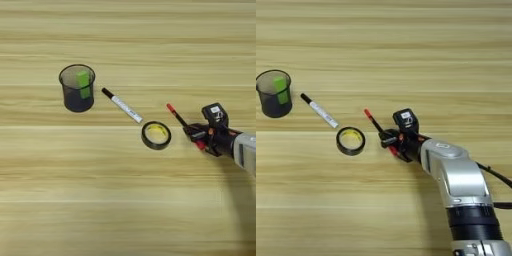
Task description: Move the objects on the table
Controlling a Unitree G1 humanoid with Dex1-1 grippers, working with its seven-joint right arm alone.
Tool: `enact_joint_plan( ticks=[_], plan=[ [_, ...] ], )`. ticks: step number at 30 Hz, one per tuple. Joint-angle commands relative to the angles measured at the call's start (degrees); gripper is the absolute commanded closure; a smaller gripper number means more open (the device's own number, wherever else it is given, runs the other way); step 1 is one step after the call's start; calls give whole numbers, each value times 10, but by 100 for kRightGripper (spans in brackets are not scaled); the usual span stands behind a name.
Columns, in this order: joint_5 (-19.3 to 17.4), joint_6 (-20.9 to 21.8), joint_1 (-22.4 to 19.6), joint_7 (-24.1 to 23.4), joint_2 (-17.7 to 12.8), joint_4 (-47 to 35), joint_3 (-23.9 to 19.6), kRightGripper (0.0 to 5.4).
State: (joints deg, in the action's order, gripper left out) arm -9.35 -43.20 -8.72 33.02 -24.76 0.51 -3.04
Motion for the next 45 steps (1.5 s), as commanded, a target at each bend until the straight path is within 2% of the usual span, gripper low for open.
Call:
enact_joint_plan(
  ticks=[1,11,23,42,45],
  plan=[
    [6,-27,16,-13,-6,14,16,429],
    [2,-5,10,-23,1,-1,17,334],
    [0,38,-12,-38,3,-75,9,211],
    [8,50,-28,-35,-3,-99,6,12],
    [8,51,-37,-35,-4,-103,5,3]
  ],
)
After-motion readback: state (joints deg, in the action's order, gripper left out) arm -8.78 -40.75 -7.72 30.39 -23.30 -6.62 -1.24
